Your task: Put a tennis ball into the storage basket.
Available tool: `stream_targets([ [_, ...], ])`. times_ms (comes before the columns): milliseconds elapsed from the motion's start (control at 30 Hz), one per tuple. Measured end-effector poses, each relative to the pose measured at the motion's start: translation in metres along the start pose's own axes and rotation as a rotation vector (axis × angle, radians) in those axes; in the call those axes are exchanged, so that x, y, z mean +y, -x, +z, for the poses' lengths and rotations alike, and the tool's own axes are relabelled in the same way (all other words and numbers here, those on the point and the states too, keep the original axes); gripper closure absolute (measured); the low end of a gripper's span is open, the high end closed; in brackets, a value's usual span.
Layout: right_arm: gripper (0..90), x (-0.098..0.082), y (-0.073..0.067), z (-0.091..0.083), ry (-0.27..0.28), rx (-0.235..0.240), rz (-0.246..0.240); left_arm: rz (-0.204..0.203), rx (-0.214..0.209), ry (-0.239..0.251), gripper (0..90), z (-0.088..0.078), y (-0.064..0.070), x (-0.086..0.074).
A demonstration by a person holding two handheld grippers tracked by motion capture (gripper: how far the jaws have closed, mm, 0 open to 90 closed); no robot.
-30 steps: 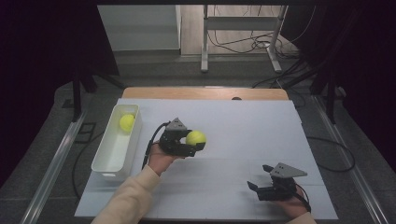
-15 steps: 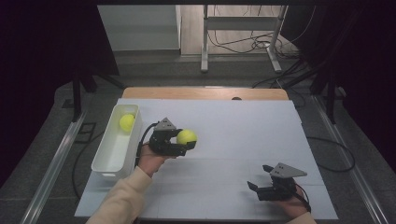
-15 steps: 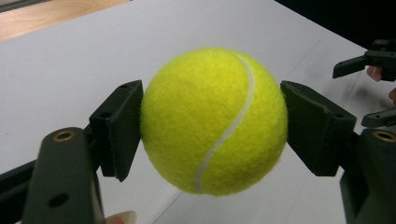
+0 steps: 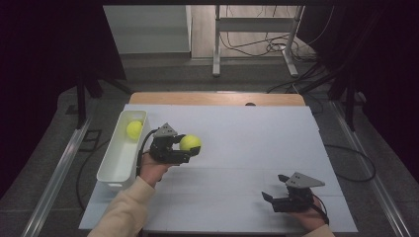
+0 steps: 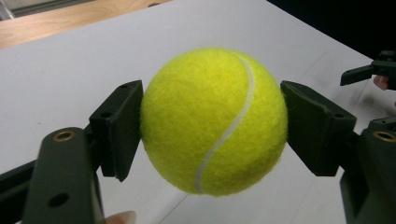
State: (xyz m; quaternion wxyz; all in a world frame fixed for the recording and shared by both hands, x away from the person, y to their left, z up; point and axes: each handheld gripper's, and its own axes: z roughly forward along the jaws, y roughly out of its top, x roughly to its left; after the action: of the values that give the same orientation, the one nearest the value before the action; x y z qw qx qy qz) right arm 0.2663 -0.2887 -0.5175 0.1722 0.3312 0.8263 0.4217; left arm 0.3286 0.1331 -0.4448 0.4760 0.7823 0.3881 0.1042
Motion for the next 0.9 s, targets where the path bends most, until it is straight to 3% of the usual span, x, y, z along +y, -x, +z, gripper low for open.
stream_targets([
  [900, 11.2, 0.0, 0.0, 0.0, -0.003, -0.005, -0.001, -0.017, 0.054, 0.03, 26.2, -0.023, -0.012, 0.002],
])
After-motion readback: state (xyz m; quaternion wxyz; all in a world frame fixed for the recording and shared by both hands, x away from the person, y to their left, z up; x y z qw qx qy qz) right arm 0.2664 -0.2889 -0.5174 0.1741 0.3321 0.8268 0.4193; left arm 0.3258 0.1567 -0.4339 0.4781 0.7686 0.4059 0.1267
